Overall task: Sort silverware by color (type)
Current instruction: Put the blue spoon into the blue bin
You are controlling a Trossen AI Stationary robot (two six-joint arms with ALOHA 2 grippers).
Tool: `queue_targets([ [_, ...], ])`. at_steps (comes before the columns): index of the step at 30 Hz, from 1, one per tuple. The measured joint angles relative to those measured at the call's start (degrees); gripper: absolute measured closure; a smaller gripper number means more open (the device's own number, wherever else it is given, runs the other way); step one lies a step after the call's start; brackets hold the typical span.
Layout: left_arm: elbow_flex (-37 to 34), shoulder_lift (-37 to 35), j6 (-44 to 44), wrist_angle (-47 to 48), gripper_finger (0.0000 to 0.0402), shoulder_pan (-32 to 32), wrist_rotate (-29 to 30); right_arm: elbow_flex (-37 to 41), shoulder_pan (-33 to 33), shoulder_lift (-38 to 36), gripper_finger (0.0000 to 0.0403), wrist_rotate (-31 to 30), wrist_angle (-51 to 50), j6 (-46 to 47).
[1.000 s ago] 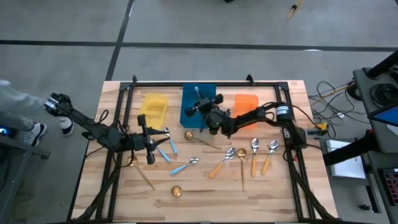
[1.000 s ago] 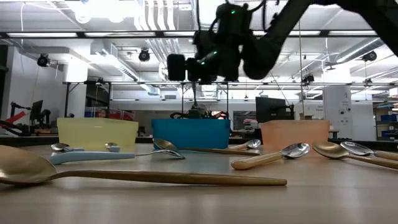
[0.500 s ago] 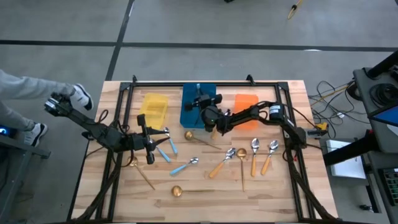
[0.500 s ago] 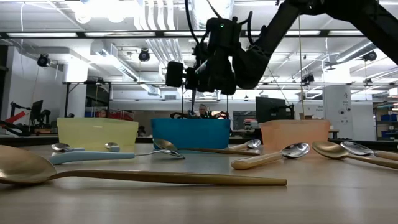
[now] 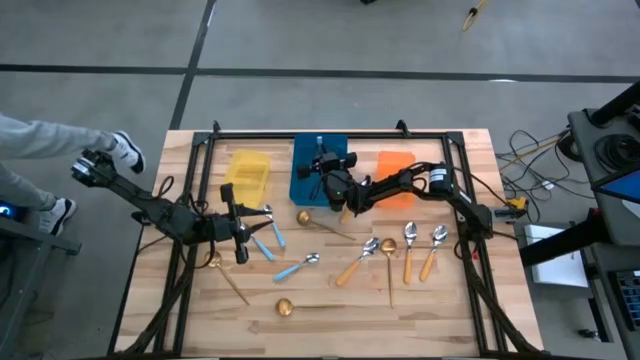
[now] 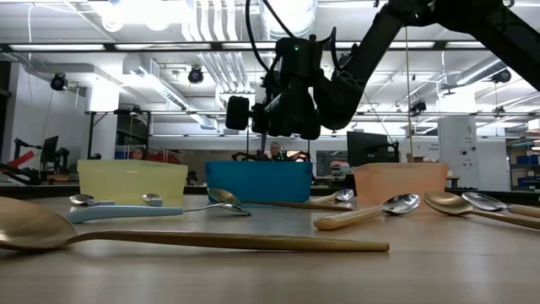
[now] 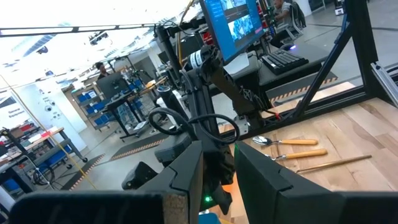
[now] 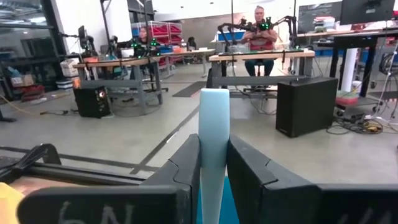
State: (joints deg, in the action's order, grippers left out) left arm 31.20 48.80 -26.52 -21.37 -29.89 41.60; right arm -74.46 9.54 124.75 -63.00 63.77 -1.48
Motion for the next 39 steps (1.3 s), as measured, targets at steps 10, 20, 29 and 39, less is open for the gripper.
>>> queue_targets([
  [10, 0.0, 0.0, 0.0, 0.0, 0.0326, 0.0, 0.0, 0.0, 0.0, 0.1, 0.035, 0.0, -2.4, -1.5],
  [20, 0.0, 0.0, 0.0, 0.0, 0.0326, 0.0, 0.0, 0.0, 0.0, 0.1, 0.0349, 0.2, -8.6, 2.7],
  [29, 0.0, 0.0, 0.0, 0.0, 0.0326, 0.0, 0.0, 0.0, 0.0, 0.1, 0.0348, 0.2, -10.7, 4.6],
  [39, 0.0, 0.0, 0.0, 0.0, 0.0326, 0.0, 0.0, 0.0, -0.2, 0.1, 0.0348, 0.4, -11.3, 4.2],
])
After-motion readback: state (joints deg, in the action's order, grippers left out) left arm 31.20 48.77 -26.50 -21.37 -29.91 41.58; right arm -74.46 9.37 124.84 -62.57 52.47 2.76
